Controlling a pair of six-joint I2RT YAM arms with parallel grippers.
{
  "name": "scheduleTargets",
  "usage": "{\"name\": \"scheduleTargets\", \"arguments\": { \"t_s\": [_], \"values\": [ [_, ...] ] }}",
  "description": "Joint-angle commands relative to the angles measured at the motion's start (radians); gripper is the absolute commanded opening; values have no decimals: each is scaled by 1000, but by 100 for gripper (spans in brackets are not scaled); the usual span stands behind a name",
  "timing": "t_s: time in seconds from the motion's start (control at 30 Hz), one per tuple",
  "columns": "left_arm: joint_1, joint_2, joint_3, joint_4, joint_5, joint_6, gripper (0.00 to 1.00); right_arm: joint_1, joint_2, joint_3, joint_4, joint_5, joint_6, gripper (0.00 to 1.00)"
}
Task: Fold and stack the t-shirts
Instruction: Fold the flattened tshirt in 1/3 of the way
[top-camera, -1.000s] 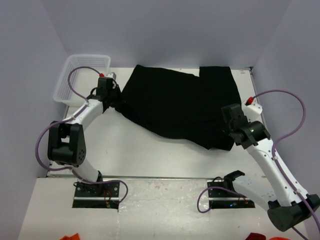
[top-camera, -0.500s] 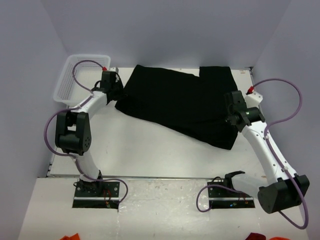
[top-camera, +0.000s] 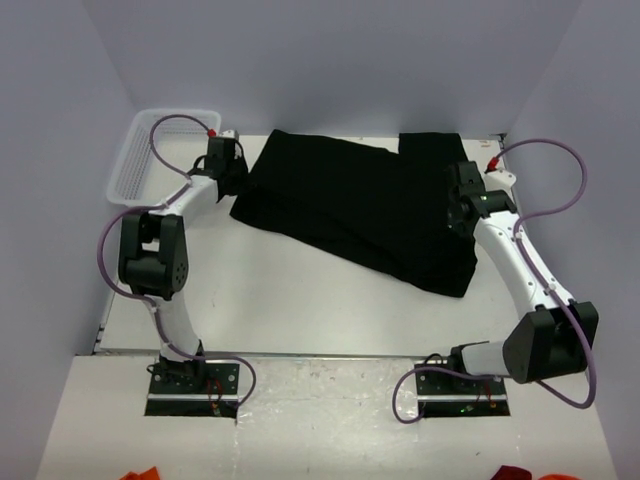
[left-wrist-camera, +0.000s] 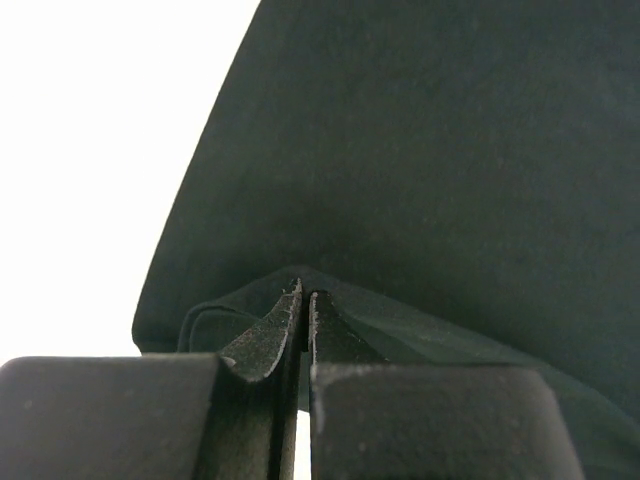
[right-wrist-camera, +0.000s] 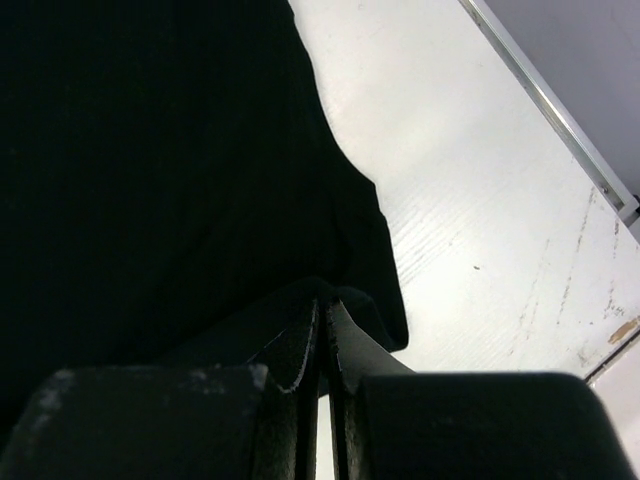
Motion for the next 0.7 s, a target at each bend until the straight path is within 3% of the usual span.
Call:
{"name": "scheduleTargets", "arguments": {
  "t_s": [0.0, 0.67],
  "values": [
    [-1, 15, 66, 18, -52, 26, 0, -20, 32, 67, 34, 7, -27, 0],
    [1, 173, 213, -18, -103, 49, 0, -74, 214, 171, 74, -30, -76, 0]
  ]
}}
